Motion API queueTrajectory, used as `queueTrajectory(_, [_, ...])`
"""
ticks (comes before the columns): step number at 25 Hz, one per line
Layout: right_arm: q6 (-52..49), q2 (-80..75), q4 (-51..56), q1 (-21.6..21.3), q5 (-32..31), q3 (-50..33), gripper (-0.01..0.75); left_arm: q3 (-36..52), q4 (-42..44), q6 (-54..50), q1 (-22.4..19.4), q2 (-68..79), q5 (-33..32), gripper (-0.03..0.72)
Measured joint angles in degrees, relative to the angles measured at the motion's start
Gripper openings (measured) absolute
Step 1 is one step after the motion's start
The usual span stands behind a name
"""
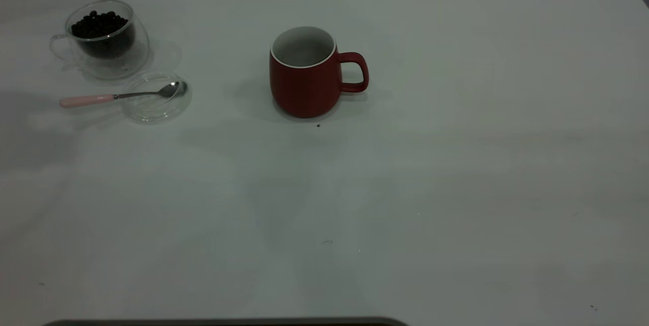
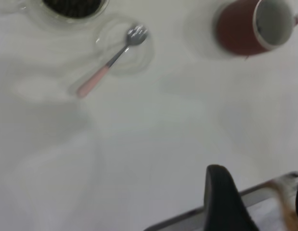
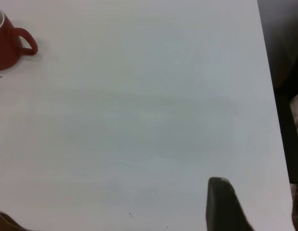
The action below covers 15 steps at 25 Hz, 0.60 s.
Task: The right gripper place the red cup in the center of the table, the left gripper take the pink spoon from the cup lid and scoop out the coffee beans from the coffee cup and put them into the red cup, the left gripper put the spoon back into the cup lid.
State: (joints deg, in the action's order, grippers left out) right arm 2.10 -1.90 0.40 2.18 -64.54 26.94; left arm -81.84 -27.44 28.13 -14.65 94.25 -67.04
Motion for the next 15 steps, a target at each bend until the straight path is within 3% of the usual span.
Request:
queueTrajectory(5, [0.0, 0.0, 0.0, 0.0, 0.0, 0.0, 0.374, 7.7, 10.2, -7.3, 5.0, -7.7, 0.0, 0.424])
queueTrajectory(15, [0.0, 0.0, 0.0, 0.0, 0.0, 0.0, 0.374, 37.0, 12.6, -9.0, 5.3, -23.1, 3.3, 0.424])
